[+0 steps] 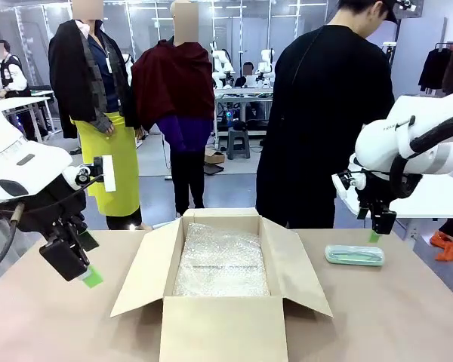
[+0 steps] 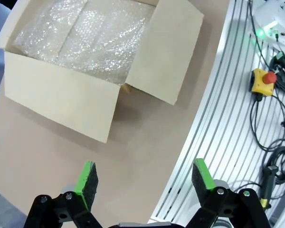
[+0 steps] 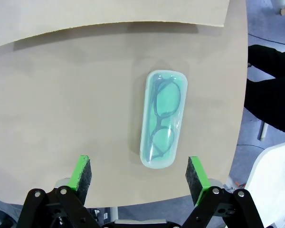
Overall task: Pack the glasses set securely to prepare it for shipping.
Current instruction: Place the Glasses case inside the Package Box, then put the Glasses case from the right side of the table into the Package Box.
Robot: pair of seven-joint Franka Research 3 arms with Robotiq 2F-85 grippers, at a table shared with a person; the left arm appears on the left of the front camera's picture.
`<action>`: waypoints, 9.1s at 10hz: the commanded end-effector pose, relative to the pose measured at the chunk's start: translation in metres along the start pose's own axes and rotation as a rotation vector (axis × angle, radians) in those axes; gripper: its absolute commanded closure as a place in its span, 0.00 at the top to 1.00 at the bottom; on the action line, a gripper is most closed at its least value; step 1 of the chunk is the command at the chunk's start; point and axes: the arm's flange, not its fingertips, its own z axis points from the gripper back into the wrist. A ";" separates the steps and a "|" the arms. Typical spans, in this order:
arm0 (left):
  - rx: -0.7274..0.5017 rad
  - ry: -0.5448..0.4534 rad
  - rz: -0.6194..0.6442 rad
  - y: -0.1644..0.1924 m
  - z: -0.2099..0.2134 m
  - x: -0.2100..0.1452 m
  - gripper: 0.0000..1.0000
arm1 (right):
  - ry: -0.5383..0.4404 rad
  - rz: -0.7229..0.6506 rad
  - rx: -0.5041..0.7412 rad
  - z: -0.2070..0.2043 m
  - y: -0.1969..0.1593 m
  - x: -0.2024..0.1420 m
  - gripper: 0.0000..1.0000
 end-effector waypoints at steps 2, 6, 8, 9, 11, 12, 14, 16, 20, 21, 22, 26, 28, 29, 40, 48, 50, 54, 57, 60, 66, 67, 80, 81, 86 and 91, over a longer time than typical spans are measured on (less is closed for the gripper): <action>-0.001 -0.008 0.001 0.004 0.000 -0.001 1.00 | 0.011 0.043 0.047 -0.015 -0.022 0.000 1.00; -0.001 -0.008 0.001 0.004 0.000 -0.001 1.00 | 0.014 0.033 0.087 -0.071 -0.050 -0.003 1.00; -0.001 -0.008 0.001 0.004 0.000 -0.001 1.00 | 0.015 0.006 0.110 -0.091 -0.057 -0.005 1.00; -0.001 -0.008 0.001 0.004 0.000 -0.001 1.00 | 0.000 -0.003 0.127 -0.100 -0.059 -0.007 1.00; -0.001 -0.008 0.001 0.004 0.000 -0.001 1.00 | -0.001 -0.010 0.154 -0.113 -0.060 -0.009 1.00; -0.001 -0.008 0.001 0.004 0.000 -0.001 1.00 | 0.015 -0.015 0.130 -0.120 -0.062 -0.009 1.00; -0.001 -0.008 0.001 0.004 0.000 -0.001 1.00 | 0.028 -0.008 0.142 -0.135 -0.064 -0.010 1.00; -0.001 -0.008 0.001 0.004 0.000 -0.001 1.00 | 0.038 -0.002 0.152 -0.143 -0.064 -0.010 0.95; -0.001 -0.008 0.001 0.004 0.000 -0.001 1.00 | 0.045 0.004 0.155 -0.134 -0.061 -0.007 0.56; -0.001 -0.008 0.001 0.004 0.000 -0.001 1.00 | 0.052 -0.001 0.155 -0.131 -0.060 -0.007 0.44; -0.001 -0.008 0.001 0.004 0.000 -0.001 1.00 | 0.057 -0.007 0.172 -0.125 -0.060 -0.005 0.36; -0.001 -0.008 0.001 0.004 0.000 -0.001 1.00 | 0.056 -0.049 0.143 -0.029 -0.056 0.038 0.36; -0.001 -0.008 0.001 0.004 0.000 -0.001 1.00 | 0.071 0.006 0.135 0.011 -0.061 0.093 0.36; -0.001 -0.008 0.001 0.004 0.000 -0.001 1.00 | 0.062 0.028 0.149 0.021 -0.063 0.120 0.36; -0.001 -0.008 0.001 0.004 0.000 -0.001 1.00 | 0.068 0.051 0.158 -0.099 -0.069 0.387 0.36; -0.001 -0.008 0.001 0.004 0.000 -0.001 1.00 | 0.104 0.024 0.144 -0.098 -0.055 0.350 1.00; -0.001 -0.008 0.001 0.004 0.000 -0.001 1.00 | 0.068 0.061 0.168 -0.110 -0.062 0.363 1.00; -0.001 -0.008 0.001 0.004 0.000 -0.001 1.00 | 0.068 0.061 0.168 -0.110 -0.062 0.363 1.00; -0.001 -0.008 0.001 0.004 0.000 -0.001 1.00 | 0.068 0.061 0.168 -0.110 -0.062 0.363 1.00; 0.001 0.003 0.008 0.003 -0.001 -0.001 1.00 | 0.054 0.014 0.163 -0.090 -0.058 0.357 1.00; -0.131 -0.175 0.255 0.023 0.026 0.002 1.00 | -0.076 -0.323 0.091 0.049 0.018 0.242 1.00; -0.135 -0.182 0.267 0.027 0.027 0.000 1.00 | -0.101 -0.376 0.071 0.062 0.033 0.215 1.00; -0.094 -0.185 0.329 0.047 0.028 -0.012 1.00 | -0.223 -1.068 -0.076 0.125 0.145 -0.009 1.00; -0.094 -0.185 0.329 0.047 0.028 -0.012 1.00 | -0.223 -1.068 -0.076 0.125 0.145 -0.009 1.00; -0.094 -0.185 0.329 0.047 0.028 -0.012 1.00 | -0.223 -1.068 -0.076 0.125 0.145 -0.009 1.00; -0.094 -0.185 0.329 0.047 0.028 -0.012 1.00 | -0.223 -1.068 -0.076 0.125 0.145 -0.009 1.00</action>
